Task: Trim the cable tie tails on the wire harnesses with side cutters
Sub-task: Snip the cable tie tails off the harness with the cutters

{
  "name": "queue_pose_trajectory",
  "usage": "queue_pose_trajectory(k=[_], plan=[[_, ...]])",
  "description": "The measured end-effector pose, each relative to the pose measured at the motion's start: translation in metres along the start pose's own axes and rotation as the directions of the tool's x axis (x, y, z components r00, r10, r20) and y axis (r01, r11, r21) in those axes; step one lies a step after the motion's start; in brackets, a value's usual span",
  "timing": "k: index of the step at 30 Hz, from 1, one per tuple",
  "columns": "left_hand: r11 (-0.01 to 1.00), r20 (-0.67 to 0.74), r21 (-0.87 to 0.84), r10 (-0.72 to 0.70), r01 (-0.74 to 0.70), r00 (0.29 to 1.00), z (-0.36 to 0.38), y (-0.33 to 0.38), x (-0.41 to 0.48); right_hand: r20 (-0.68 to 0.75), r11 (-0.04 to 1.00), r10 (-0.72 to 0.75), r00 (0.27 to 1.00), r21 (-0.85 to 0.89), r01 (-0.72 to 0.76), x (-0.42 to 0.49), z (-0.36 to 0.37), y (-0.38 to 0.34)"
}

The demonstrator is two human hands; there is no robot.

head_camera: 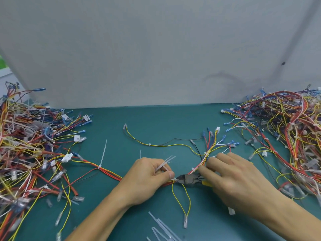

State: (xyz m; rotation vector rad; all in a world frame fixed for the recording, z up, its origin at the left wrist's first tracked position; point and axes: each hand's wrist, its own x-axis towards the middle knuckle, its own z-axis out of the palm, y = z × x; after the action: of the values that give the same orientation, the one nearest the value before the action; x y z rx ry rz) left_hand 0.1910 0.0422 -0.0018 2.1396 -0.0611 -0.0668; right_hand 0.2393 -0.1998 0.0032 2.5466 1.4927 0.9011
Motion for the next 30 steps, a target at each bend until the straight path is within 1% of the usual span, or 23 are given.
queue_pose_trajectory(k=[13,24,30], plan=[[1.000,0.003,0.008,-0.008,0.008,1.000,0.0002,0.0013,0.0004,0.053,1.000,-0.001,0.999,0.001,0.001,0.0014,-0.0029,0.0011],[1.000,0.002,0.006,0.000,0.000,1.000,0.0006,0.0006,0.0004,0.004,1.000,-0.010,1.000,0.000,0.010,0.0023,0.0004,-0.0006],[1.000,-0.004,0.001,-0.002,0.002,1.000,0.0010,0.0015,0.0011,0.015,0.999,-0.037,0.999,-0.016,0.037,0.0049,-0.0023,-0.0007]])
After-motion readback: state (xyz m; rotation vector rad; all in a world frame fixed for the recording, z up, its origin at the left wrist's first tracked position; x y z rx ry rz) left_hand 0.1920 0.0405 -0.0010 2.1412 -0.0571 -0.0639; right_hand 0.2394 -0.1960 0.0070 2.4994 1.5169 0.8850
